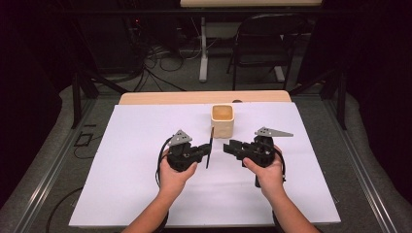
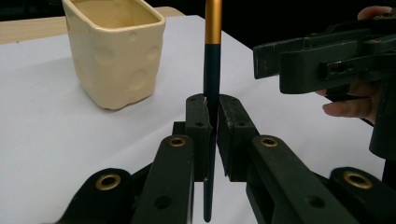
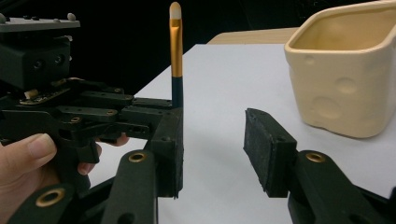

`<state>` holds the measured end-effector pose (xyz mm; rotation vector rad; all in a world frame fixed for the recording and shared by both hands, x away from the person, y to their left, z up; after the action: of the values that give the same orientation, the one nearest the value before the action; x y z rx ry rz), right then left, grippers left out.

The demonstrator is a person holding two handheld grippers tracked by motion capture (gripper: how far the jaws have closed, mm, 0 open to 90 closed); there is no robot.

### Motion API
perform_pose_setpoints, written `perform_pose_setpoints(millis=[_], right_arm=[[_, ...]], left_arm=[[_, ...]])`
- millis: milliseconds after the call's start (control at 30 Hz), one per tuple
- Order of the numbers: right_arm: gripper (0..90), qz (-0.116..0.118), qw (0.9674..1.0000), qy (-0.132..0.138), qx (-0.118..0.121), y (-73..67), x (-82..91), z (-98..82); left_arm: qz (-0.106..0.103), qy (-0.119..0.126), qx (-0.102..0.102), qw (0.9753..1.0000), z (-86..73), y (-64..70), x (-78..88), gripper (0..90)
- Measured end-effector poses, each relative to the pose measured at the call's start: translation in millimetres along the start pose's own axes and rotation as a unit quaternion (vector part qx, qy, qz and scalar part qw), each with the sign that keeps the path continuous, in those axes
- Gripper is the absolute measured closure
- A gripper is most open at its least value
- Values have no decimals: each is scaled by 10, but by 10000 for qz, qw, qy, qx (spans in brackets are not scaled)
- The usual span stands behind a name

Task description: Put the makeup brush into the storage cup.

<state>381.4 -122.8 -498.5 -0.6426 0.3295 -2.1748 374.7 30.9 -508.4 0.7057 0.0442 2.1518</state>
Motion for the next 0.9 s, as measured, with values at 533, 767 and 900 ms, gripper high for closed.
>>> perform_pose_setpoints(millis=[533,767,900], right_arm=[[632,311,9990,147,-299,-39,-19,-21],[632,355,9986,150,-359,-41,-30,-33],[632,351,9986,149,-367,-44,-34,-39]], left_arm=[[-161,-144,-19,9998,-103,100,-97,830],[-262,-248,-35,9993,-155,165,-160,830],[-300,-283,-44,9991,-169,197,-174,830]])
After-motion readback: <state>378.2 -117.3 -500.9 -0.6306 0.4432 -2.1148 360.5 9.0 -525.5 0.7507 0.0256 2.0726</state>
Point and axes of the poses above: each handheld gripper's, and its own axes: x roughly backward along the jaws, z roughly out of its top, y roughly to its right, the point moved 7 cm from there along -x, roughly forward along the jaws, and after that the axes turned 2 degrees about -y, right-handed, at the moved point
